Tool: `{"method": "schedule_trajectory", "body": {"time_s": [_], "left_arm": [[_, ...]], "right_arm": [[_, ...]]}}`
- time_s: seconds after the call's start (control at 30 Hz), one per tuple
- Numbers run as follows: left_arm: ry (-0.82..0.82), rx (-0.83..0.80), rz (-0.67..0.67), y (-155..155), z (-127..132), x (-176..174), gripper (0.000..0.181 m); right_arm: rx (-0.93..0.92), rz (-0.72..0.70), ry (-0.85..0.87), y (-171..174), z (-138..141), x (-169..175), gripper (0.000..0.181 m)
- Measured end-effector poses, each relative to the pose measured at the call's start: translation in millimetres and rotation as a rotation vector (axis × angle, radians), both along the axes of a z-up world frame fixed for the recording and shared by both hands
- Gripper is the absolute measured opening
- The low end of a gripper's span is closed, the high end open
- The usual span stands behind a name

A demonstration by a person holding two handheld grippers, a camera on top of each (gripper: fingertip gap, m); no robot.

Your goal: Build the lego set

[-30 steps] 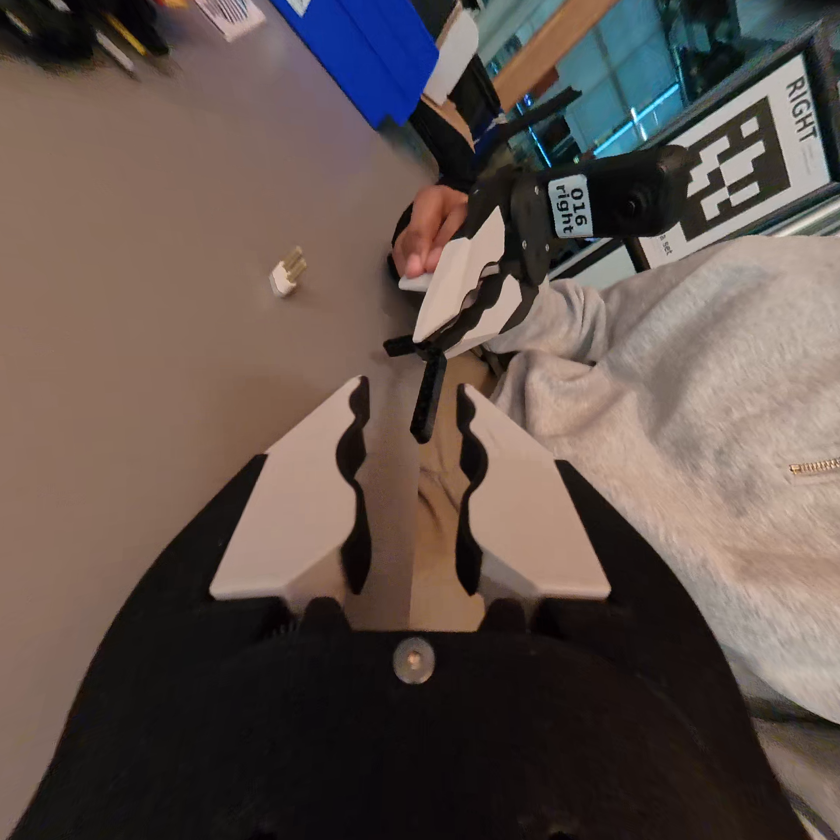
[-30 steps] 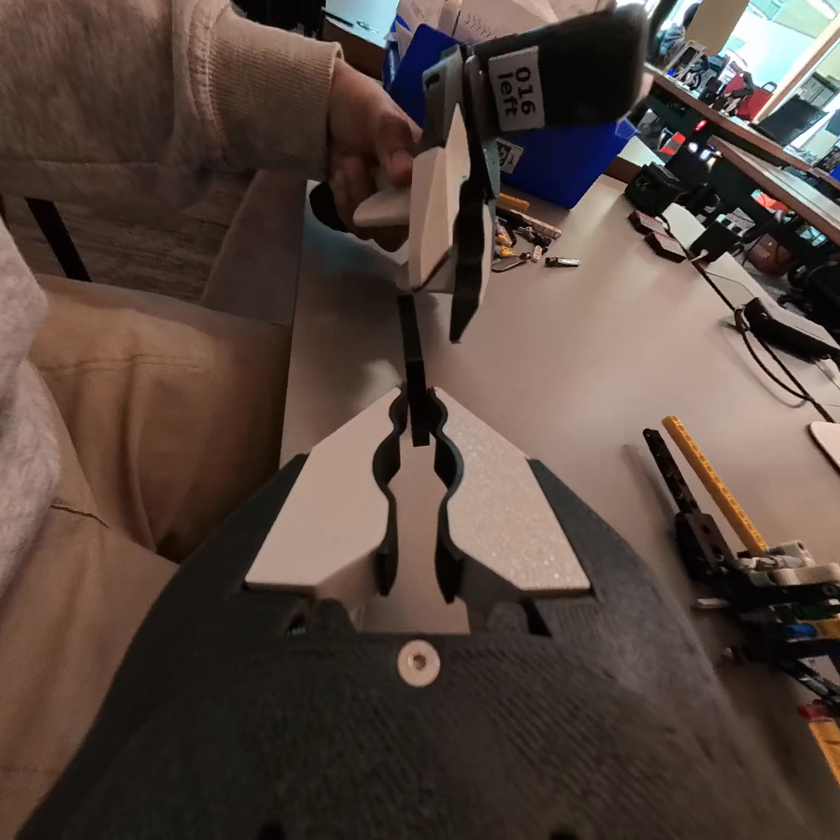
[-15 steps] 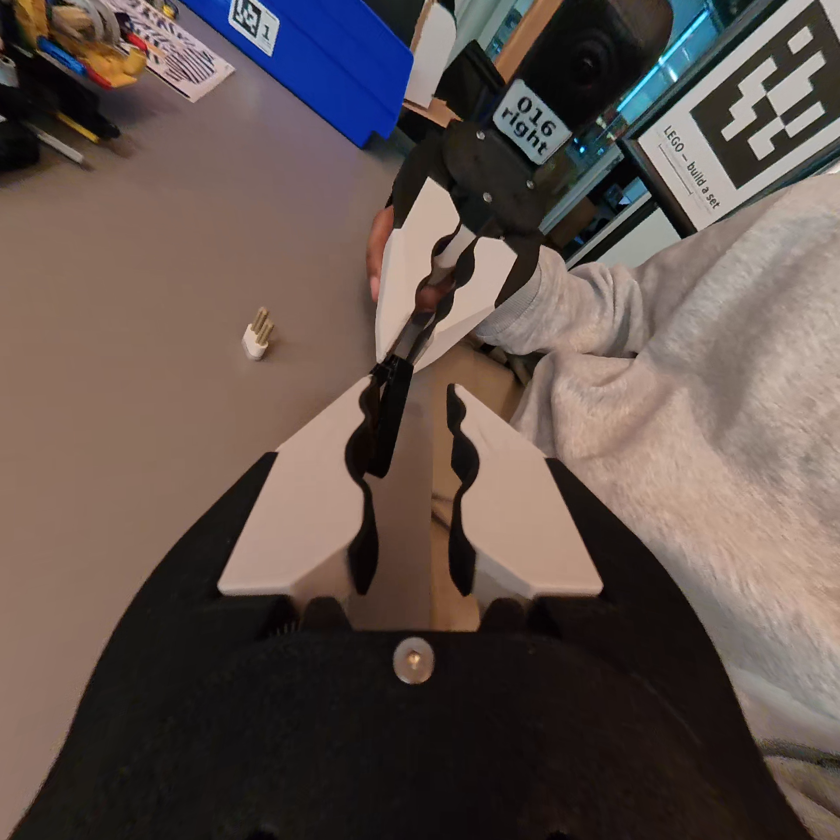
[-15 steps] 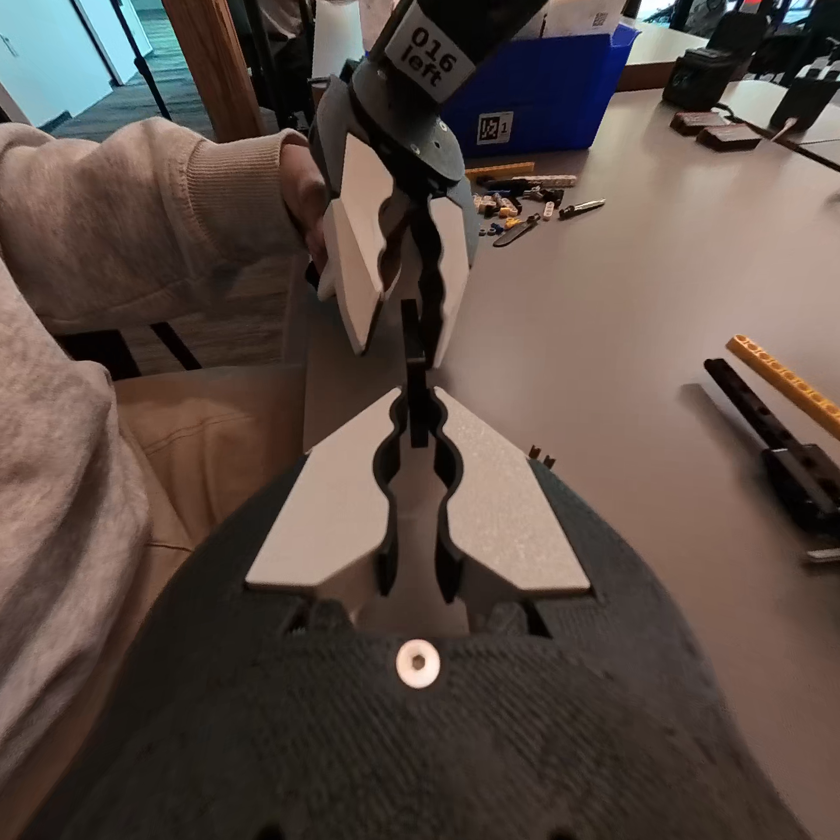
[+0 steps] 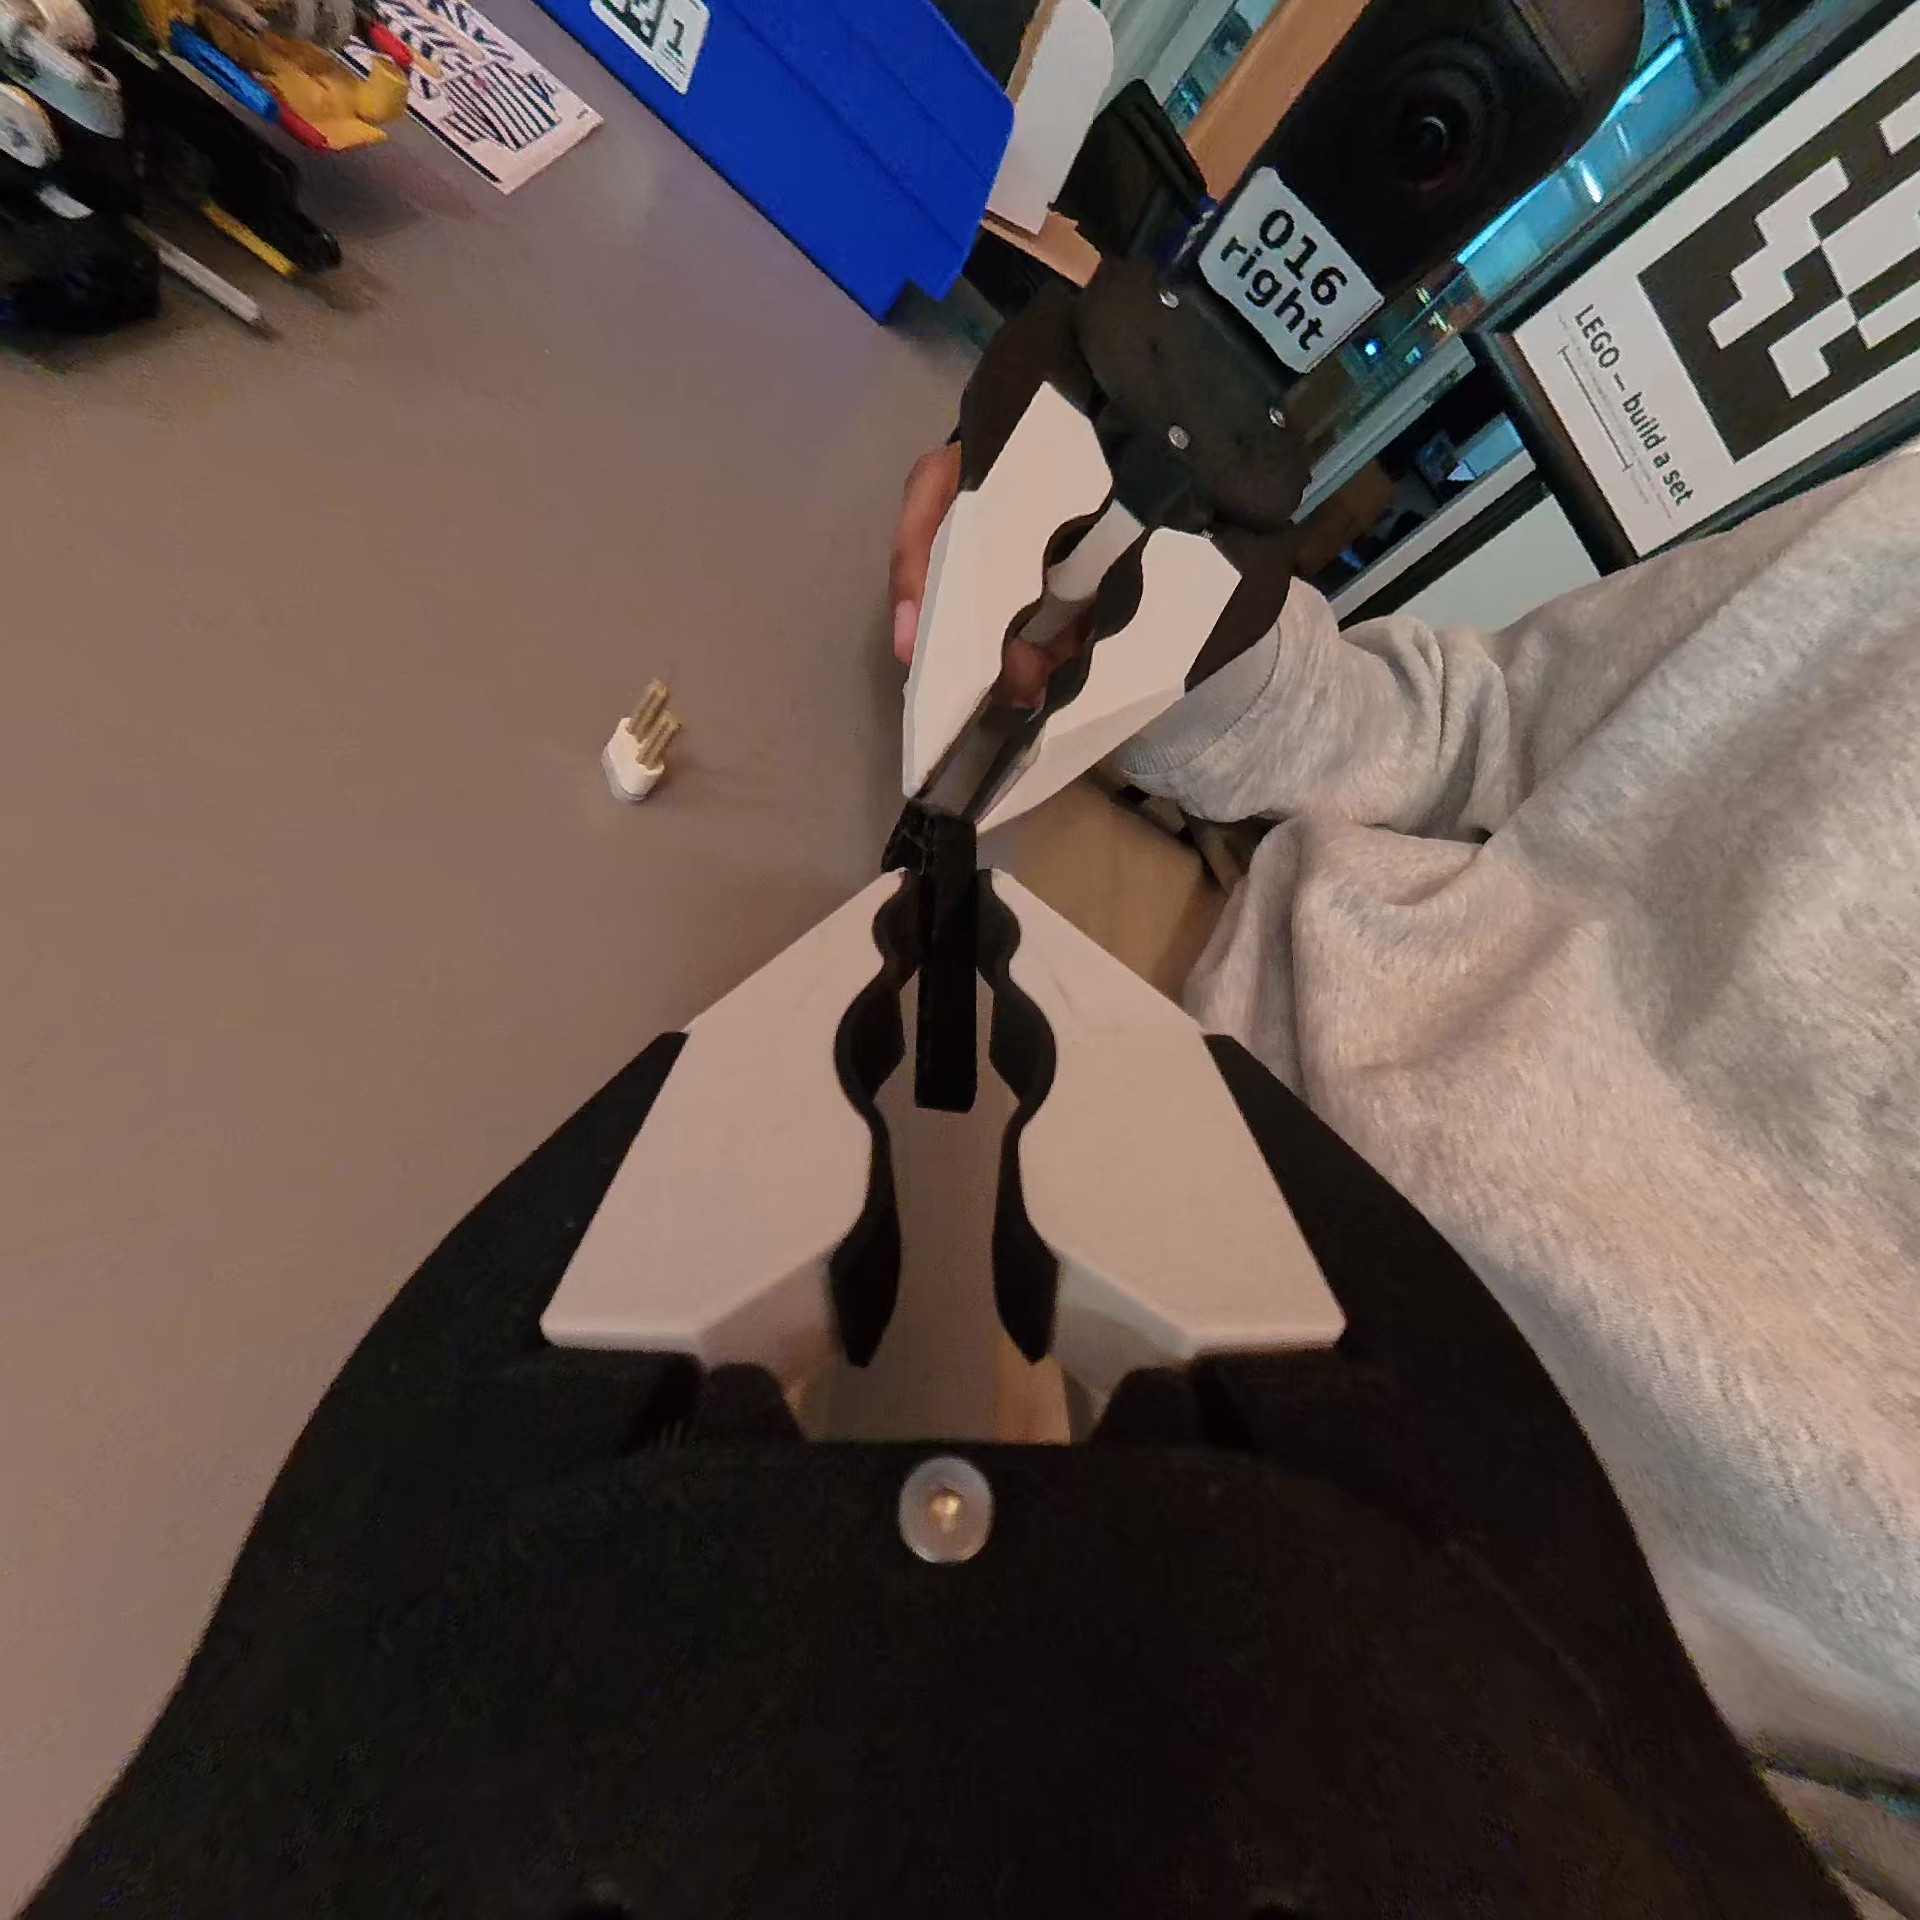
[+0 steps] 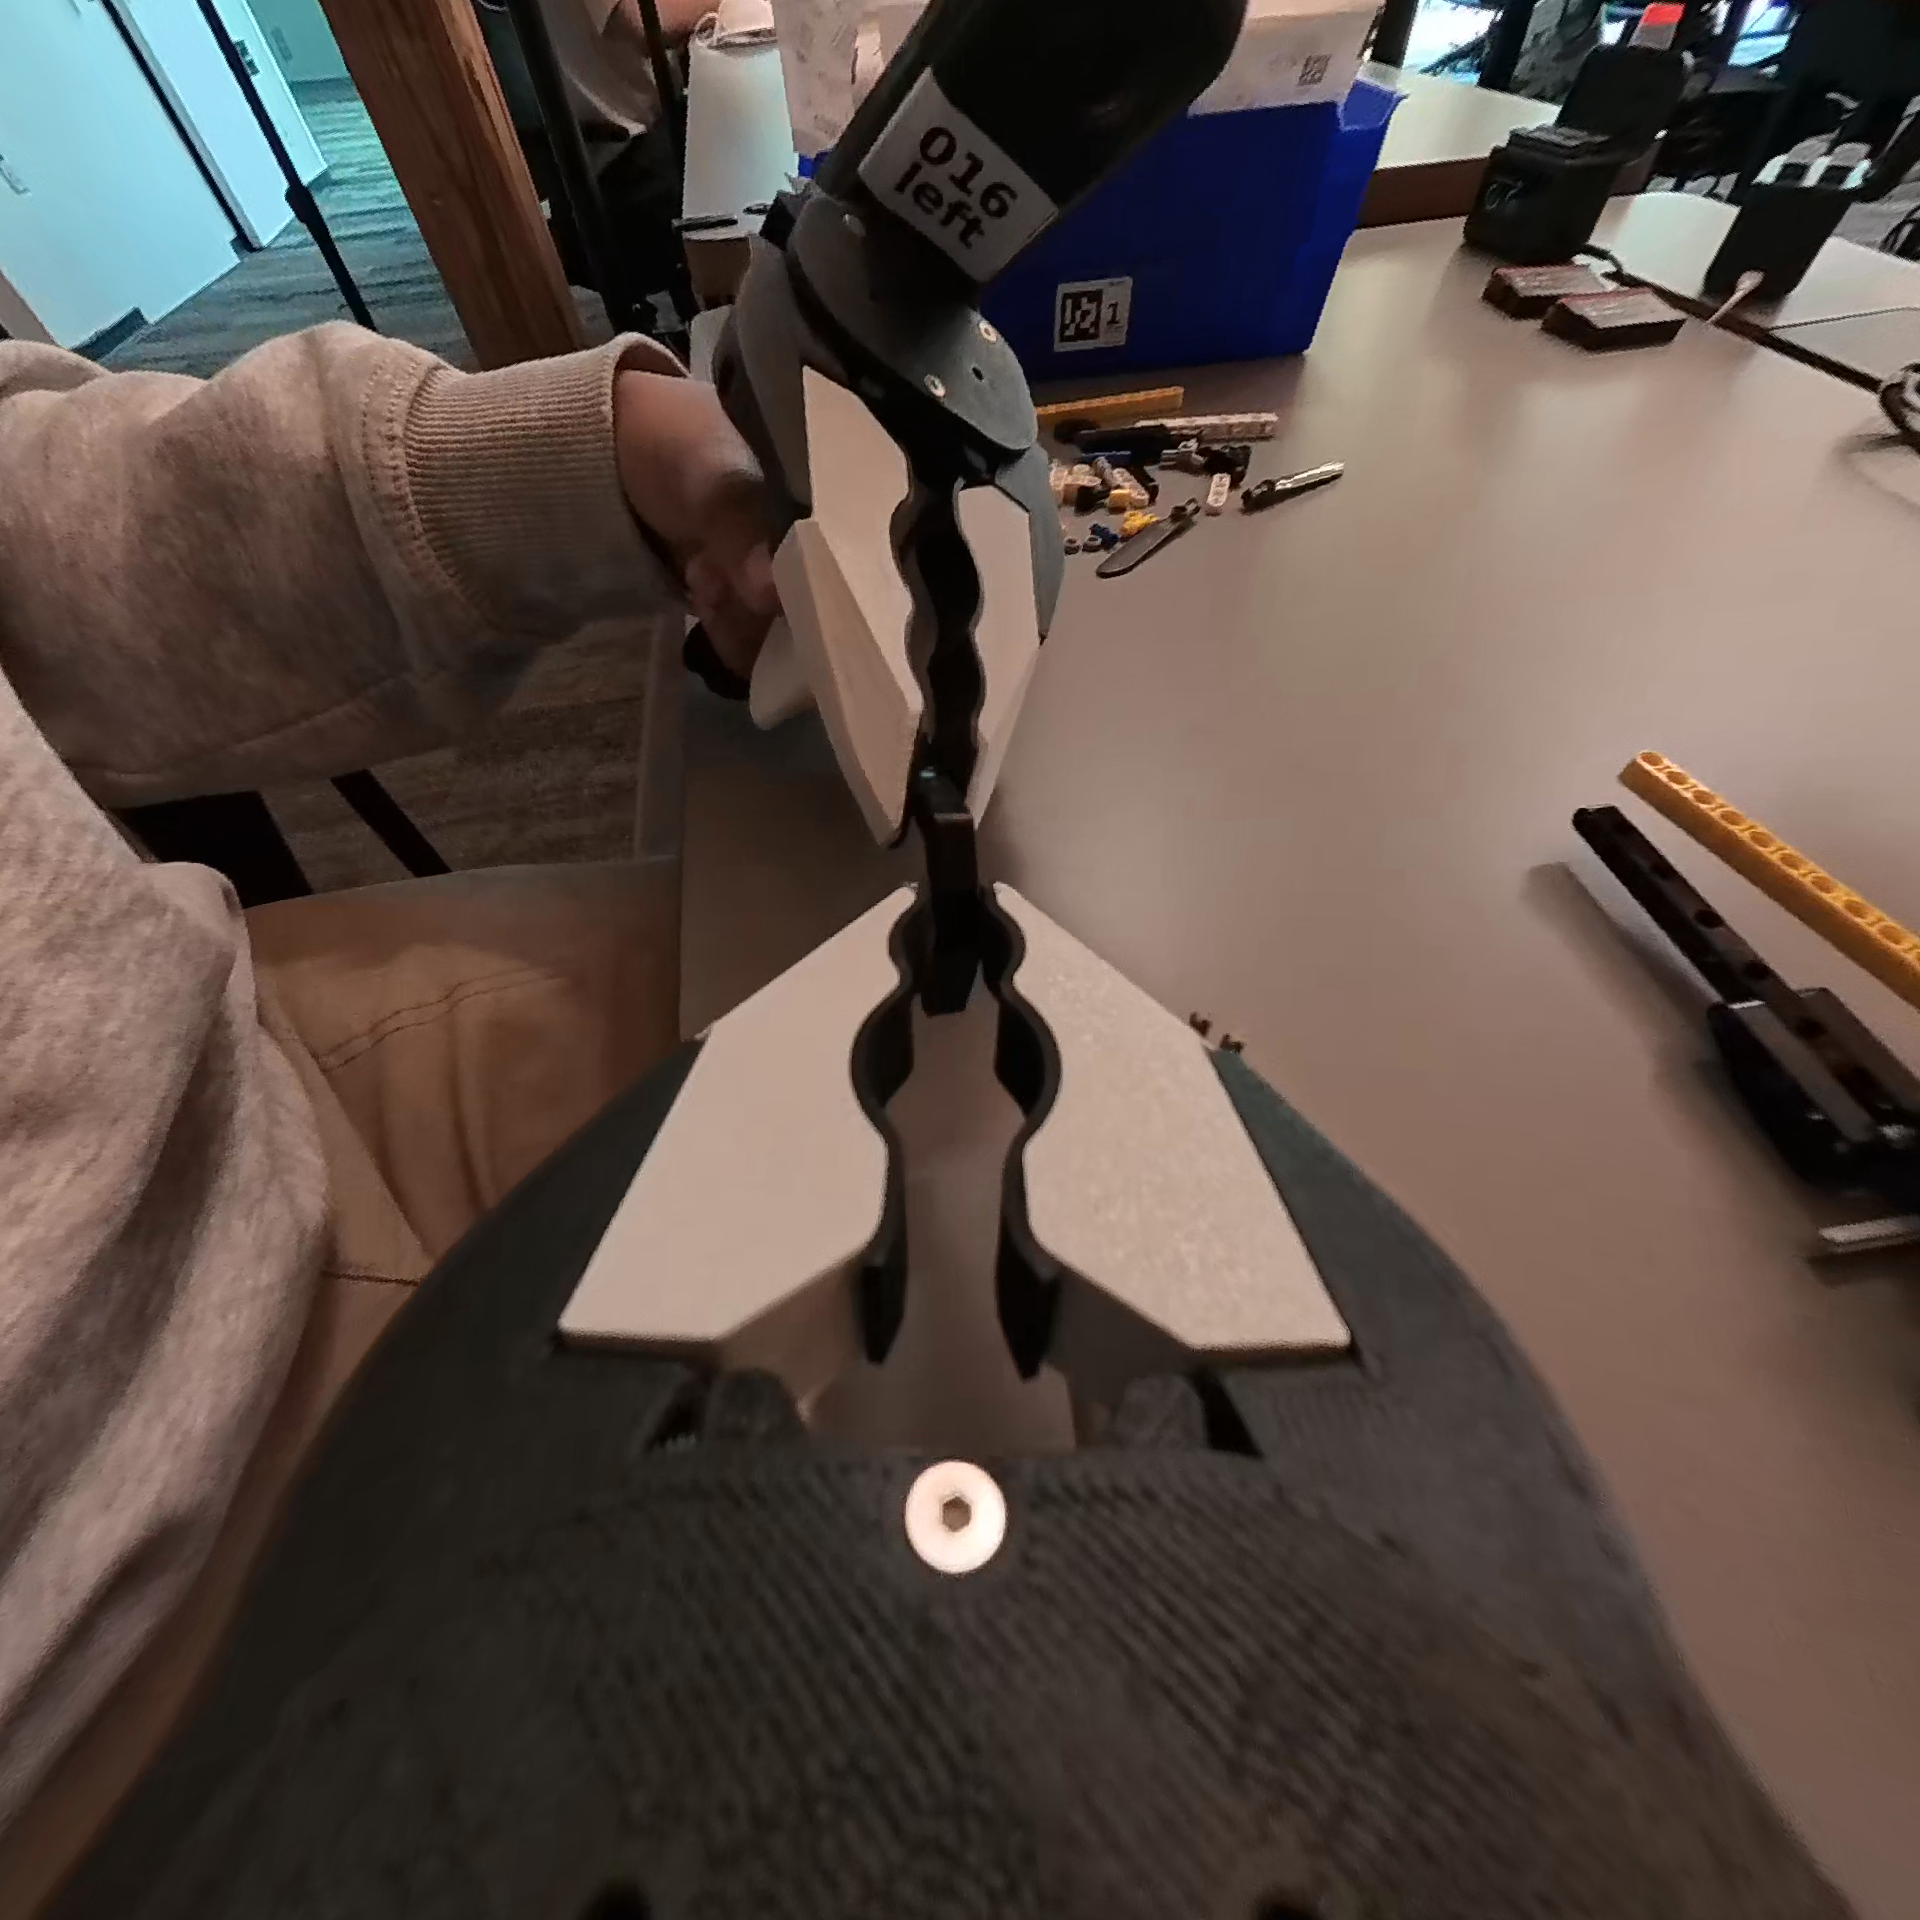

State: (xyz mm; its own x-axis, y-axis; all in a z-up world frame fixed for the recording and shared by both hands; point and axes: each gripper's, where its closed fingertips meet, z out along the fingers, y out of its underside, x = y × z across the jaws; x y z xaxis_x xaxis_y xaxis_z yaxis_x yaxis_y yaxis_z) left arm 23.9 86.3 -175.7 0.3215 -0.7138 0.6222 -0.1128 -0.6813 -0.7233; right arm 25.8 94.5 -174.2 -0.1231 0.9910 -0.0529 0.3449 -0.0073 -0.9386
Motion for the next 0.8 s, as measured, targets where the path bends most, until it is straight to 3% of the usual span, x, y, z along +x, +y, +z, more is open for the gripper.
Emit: {"method": "schedule_trajectory", "body": {"time_s": [0.5, 0.8], "left_arm": [[-0.038, 0.013, 0.15, 22.5, 5.2, -23.3, 0.007], [-0.034, 0.014, 0.195, 29.2, 2.0, -31.5, 0.007]], "right_arm": [[-0.009, -0.054, 0.027, 9.6, 4.4, 0.6, 0.014], [0.089, -0.267, 0.003, 53.2, 2.7, 13.5, 0.028]]}}
